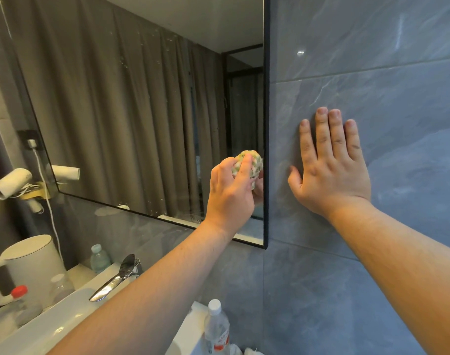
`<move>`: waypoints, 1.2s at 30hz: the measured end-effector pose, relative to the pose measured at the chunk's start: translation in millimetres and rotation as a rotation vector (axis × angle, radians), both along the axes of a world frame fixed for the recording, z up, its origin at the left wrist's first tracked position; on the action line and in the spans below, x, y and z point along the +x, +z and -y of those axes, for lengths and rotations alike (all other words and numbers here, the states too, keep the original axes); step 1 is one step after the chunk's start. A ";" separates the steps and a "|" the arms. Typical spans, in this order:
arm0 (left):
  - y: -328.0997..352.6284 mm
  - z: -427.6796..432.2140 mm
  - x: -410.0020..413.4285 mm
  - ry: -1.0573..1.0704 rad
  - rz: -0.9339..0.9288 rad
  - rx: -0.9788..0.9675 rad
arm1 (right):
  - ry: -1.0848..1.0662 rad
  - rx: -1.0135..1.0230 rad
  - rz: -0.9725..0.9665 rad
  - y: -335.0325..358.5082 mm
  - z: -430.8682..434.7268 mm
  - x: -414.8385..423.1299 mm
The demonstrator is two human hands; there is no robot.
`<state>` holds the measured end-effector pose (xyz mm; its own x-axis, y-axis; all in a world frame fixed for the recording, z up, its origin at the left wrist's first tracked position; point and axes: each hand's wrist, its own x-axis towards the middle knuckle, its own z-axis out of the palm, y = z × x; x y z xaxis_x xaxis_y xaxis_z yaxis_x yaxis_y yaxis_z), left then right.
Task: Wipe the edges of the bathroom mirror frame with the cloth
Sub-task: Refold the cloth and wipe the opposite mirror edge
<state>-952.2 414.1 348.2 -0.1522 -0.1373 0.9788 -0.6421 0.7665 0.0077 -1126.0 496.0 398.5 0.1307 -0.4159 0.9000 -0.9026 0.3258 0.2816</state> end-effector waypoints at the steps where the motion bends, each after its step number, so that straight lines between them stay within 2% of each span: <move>1: 0.7 2.0 2.4 0.005 0.001 0.007 | 0.003 0.000 0.002 0.0 -0.2 0.3; 11: 11.5 21.8 30.3 0.116 -0.147 0.239 | 0.003 0.001 0.000 -0.3 -0.8 0.2; 15: 18.8 24.7 34.0 0.128 -0.315 0.348 | -0.002 -0.001 0.002 -0.2 -0.6 0.5; 18: 23.6 18.6 26.9 0.122 -0.361 0.373 | -0.003 -0.002 -0.002 0.1 -1.3 0.6; 21: 23.6 11.5 18.9 0.079 -0.260 0.284 | -0.005 -0.005 -0.002 -0.1 -0.5 0.5; 27: 16.7 -2.6 -6.6 -0.037 0.024 -0.032 | -0.015 -0.001 0.010 -0.5 0.9 0.3; 36: 1.3 11.3 6.1 -0.146 0.121 -0.116 | -0.075 -0.007 -0.016 -1.8 2.5 0.5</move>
<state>-946.1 402.8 349.5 -0.2798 0.0074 0.9600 -0.5149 0.8428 -0.1566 -1125.5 493.5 396.7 0.1136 -0.4185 0.9011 -0.8712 0.3941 0.2928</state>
